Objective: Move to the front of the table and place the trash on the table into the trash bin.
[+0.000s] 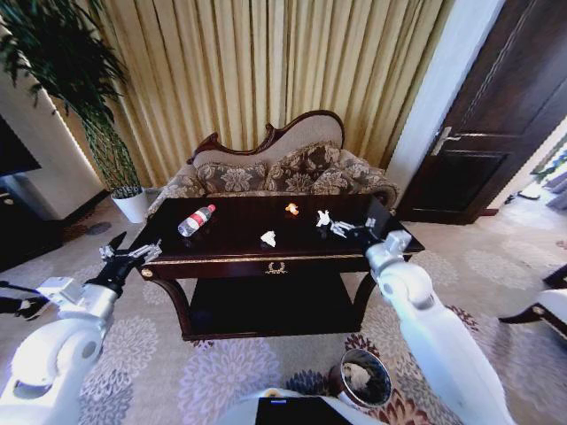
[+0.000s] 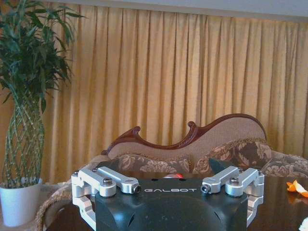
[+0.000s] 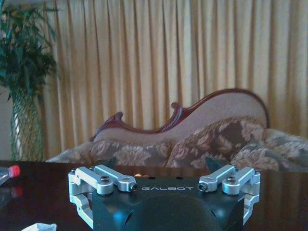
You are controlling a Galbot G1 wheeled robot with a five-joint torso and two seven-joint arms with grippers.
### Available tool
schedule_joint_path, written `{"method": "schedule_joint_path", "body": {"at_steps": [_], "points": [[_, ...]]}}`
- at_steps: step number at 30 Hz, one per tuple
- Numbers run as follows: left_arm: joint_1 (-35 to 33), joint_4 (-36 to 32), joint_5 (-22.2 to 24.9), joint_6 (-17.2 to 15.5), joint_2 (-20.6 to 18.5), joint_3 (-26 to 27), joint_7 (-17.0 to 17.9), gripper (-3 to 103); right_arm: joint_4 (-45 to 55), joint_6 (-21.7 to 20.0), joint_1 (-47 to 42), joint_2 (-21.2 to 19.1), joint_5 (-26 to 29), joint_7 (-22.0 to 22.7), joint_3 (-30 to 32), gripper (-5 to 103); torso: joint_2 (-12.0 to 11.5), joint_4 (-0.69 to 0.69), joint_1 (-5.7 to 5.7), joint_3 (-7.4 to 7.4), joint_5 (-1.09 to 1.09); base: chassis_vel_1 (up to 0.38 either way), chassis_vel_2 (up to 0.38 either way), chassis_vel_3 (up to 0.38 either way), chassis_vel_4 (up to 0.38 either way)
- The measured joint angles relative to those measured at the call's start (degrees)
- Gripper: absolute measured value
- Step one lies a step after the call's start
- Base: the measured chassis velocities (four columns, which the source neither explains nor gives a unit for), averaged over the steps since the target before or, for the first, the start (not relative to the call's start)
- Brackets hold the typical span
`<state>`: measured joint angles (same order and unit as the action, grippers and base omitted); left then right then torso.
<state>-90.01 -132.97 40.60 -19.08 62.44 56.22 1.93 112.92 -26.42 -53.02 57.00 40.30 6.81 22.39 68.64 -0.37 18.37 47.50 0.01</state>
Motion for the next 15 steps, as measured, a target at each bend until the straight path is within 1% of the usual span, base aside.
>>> {"method": "schedule_joint_path", "body": {"at_steps": [3,4,5,6,8,11,13,15], "points": [[-0.98,-0.97,-0.90,-0.43,1.78,-0.27,0.54,100,-3.50,-3.17,4.93,-0.26,1.10,0.00,-3.55,100,0.00,0.00,0.00,-0.01,-0.02,0.000,0.000,0.000,0.000],[-0.98,-0.97,-0.90,-0.43,1.78,-0.27,0.54,100,-3.50,-3.17,4.93,-0.26,1.10,0.00,-3.55,100,0.00,0.00,0.00,-0.01,-0.02,0.000,0.000,0.000,0.000],[-1.61,-1.50,-1.00,-0.68,2.26,-0.13,0.85,100,-5.21,-5.24,7.54,0.07,1.68,0.00,-5.50,100,0.00,0.00,0.00,0.00,-0.01,0.000,0.000,0.000,0.000],[-1.98,-1.76,-1.04,-0.79,2.43,0.09,0.91,100,-6.20,-6.37,9.12,0.40,2.25,0.00,-6.73,100,0.00,0.00,0.00,0.00,-0.01,0.000,0.000,0.000,0.000],[-2.17,-1.86,-1.07,-0.82,2.52,0.28,0.95,100,-6.83,-6.93,10.06,0.58,2.46,0.00,-7.47,100,0.00,0.00,0.00,0.00,0.00,0.000,0.000,0.000,0.000],[-2.55,-2.02,-1.18,-0.86,3.03,1.24,1.12,100,-10.76,-8.14,15.53,1.60,2.72,0.00,-11.31,100,0.00,0.00,0.00,0.00,0.00,0.000,0.000,0.000,0.000],[-2.57,-2.02,-1.20,-0.87,3.13,1.37,1.15,100,-11.58,-8.31,16.69,1.82,2.72,0.00,-11.89,100,0.00,0.00,0.00,0.00,-0.01,0.000,0.000,0.000,0.000],[-2.62,-2.02,-1.24,-0.83,3.48,1.61,1.19,100,-15.11,-8.97,21.54,2.51,2.41,0.00,-14.14,100,0.00,0.02,0.00,0.00,-0.03,0.000,0.000,0.000,0.000]]}}
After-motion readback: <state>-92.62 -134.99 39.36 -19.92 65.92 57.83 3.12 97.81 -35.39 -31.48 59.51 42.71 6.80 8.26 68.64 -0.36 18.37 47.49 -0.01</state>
